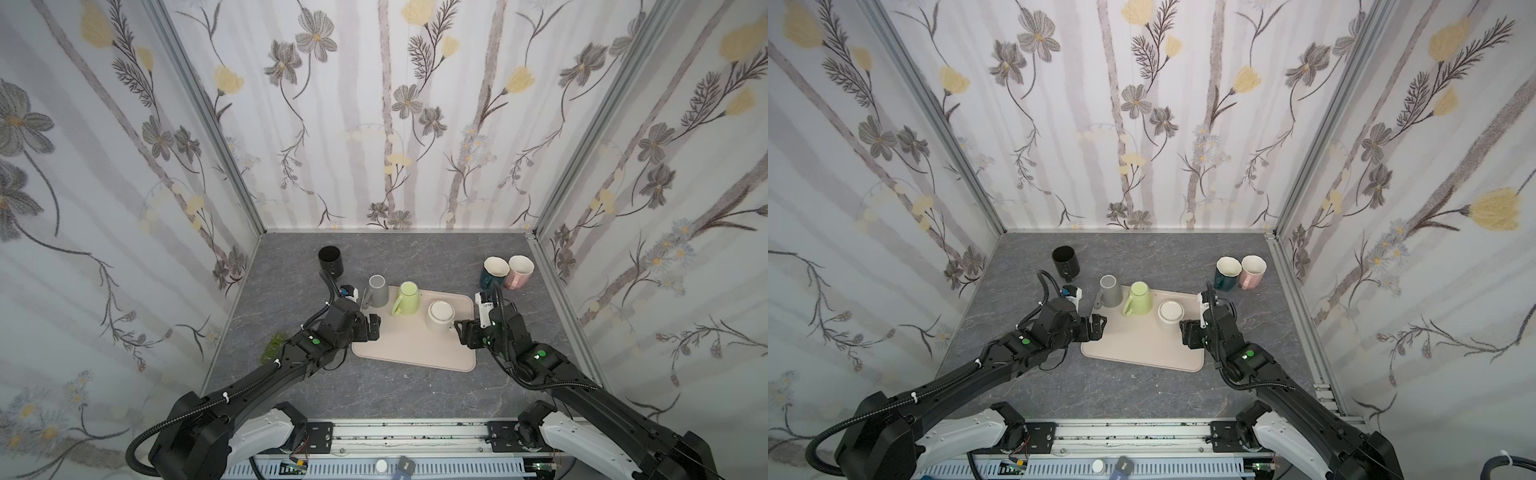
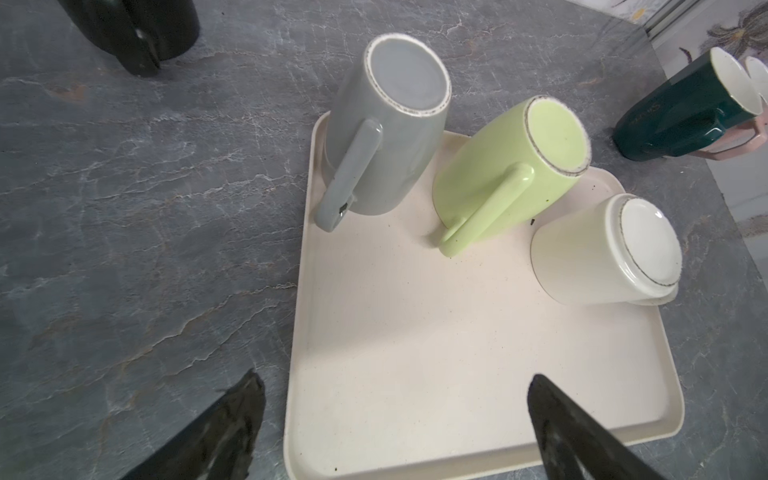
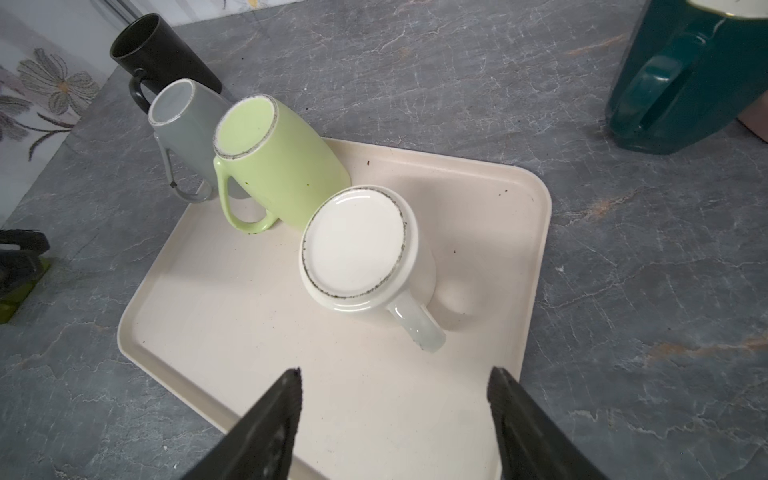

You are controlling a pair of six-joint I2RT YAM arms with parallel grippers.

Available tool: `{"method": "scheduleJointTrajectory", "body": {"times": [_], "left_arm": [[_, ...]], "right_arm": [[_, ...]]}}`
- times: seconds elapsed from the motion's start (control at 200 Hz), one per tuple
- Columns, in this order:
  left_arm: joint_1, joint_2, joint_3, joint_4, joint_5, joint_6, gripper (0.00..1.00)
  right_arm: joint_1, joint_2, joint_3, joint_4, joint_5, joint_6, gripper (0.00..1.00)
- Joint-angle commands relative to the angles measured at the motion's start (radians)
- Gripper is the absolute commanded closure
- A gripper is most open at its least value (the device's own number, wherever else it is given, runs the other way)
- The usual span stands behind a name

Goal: Turn the mug right side up
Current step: 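Release the black mug on the table and draw the left gripper back, then move the right gripper over the upside-down white mug on the tray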

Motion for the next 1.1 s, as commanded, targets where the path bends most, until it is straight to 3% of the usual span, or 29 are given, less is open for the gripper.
{"method": "scheduleJointTrajectory", "body": {"times": [0.0, 0.27, 0.425, 0.859, 1.094], "left_arm": [[0.001, 0.024, -0.011, 0.115, 0.07, -0.019, 0.0], [-0.003, 0.184, 0.034, 0.246, 0.209, 0.007, 0.0], [-0.019, 0.199, 0.028, 0.284, 0.347, 0.003, 0.0], [-0.059, 0.058, -0.103, 0.364, 0.192, 0.048, 0.0], [-0.059, 0.035, -0.131, 0.398, 0.16, 0.053, 0.0]], "right_arm": [[0.001, 0.015, 0.001, 0.029, -0.072, -0.023, 0.37], [-0.001, 0.023, -0.045, 0.049, -0.058, -0.059, 0.4], [0.0, 0.051, -0.036, 0.046, -0.038, -0.085, 0.34], [0.0, 0.127, 0.003, 0.127, -0.018, -0.102, 0.3], [0.0, 0.216, 0.036, 0.147, -0.058, -0.109, 0.33]]}}
